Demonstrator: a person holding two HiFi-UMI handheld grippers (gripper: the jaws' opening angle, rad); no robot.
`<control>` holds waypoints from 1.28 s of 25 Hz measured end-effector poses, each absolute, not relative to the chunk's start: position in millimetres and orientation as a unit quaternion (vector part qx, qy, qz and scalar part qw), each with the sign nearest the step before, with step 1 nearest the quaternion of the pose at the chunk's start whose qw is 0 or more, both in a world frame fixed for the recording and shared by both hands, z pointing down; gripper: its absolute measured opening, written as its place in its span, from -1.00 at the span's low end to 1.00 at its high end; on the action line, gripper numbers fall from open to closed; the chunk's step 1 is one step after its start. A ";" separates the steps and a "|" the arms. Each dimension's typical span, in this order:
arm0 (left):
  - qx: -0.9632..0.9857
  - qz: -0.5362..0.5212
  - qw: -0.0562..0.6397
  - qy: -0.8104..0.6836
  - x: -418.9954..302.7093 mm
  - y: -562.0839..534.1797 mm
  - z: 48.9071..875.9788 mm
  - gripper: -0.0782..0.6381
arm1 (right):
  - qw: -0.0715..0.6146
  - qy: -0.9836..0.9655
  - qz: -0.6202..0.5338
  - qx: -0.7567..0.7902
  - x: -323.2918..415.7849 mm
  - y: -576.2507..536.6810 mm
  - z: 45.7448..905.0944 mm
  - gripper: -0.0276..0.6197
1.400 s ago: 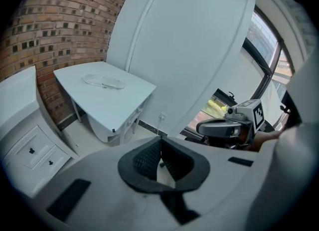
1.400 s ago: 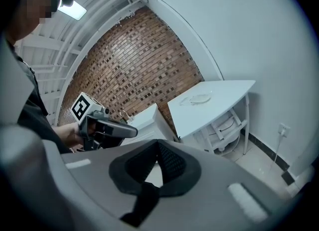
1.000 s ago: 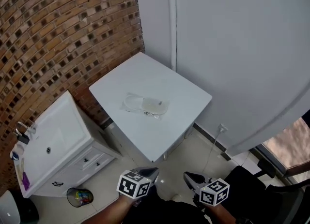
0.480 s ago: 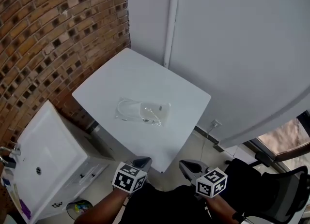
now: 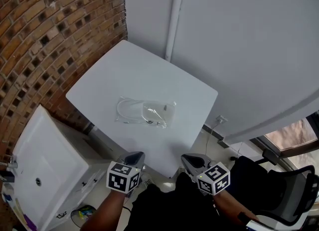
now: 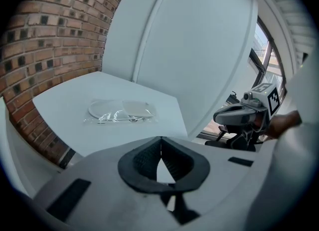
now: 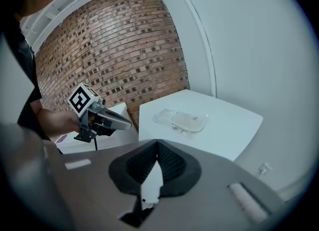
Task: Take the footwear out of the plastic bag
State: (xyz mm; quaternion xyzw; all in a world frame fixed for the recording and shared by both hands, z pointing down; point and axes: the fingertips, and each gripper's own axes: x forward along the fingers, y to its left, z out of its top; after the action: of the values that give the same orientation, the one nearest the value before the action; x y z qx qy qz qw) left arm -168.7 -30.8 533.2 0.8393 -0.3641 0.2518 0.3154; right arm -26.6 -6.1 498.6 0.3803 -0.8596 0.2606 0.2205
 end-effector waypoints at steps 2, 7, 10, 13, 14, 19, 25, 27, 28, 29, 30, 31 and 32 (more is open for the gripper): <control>0.832 0.247 0.317 -0.383 -177.2 -40.0 532.7 -0.76 | 0.233 -0.860 0.251 0.379 -25.5 -24.6 503.2 -0.91; 0.808 0.234 0.327 -0.431 -188.7 -53.2 534.4 -0.76 | 0.288 -0.865 0.208 0.355 -31.0 -77.2 525.6 -0.75; 0.797 0.231 0.332 -0.449 -188.3 -61.9 535.4 -0.76 | 0.328 -0.866 0.182 0.331 -41.2 -110.9 552.6 -0.51; 0.786 0.236 0.333 -0.465 -184.3 -71.4 538.6 -0.76 | 0.349 -0.861 0.175 0.327 -46.4 -145.4 583.0 -0.45; 0.782 0.240 0.333 -0.469 -182.8 -73.6 539.3 -0.76 | 0.354 -0.859 0.174 0.326 -47.8 -155.6 591.3 -0.45; 0.766 0.256 0.341 -0.481 -178.0 -75.6 544.0 -0.76 | 0.403 -0.850 0.145 0.305 -55.5 -179.6 628.6 -0.45; 0.757 0.271 0.350 -0.480 -175.2 -68.9 553.3 -0.76 | 0.418 -0.852 0.105 0.296 -54.5 -176.9 639.1 -0.91; 0.759 0.275 0.347 -0.477 -172.7 -70.5 553.9 -0.76 | 0.417 -0.858 0.096 0.284 -53.4 -169.6 636.8 -0.91; 0.761 0.277 0.344 -0.475 -171.2 -72.3 553.4 -0.76 | 0.418 -0.861 0.091 0.277 -52.6 -164.9 635.6 -0.91; 0.763 0.279 0.341 -0.473 -169.8 -74.7 552.5 -0.76 | 0.418 -0.863 0.087 0.270 -51.6 -159.9 634.2 -0.91; 0.765 0.281 0.337 -0.471 -168.3 -77.7 551.4 -0.76 | 0.417 -0.866 0.083 0.262 -50.5 -154.4 632.5 -0.91; 0.768 0.284 0.331 -0.469 -166.6 -81.1 550.2 -0.76 | 0.417 -0.869 0.077 0.254 -49.3 -148.3 630.6 -0.91; 0.771 0.288 0.325 -0.466 -164.6 -84.7 549.4 -0.76 | 0.417 -0.872 0.070 0.246 -47.9 -141.3 628.6 -0.91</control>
State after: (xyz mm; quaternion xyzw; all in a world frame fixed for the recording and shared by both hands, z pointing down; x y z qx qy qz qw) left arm -164.6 -84.7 549.4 0.7708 -0.4661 0.2878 0.3252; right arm -47.9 -141.3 628.6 0.2456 -0.8722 0.0701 0.4172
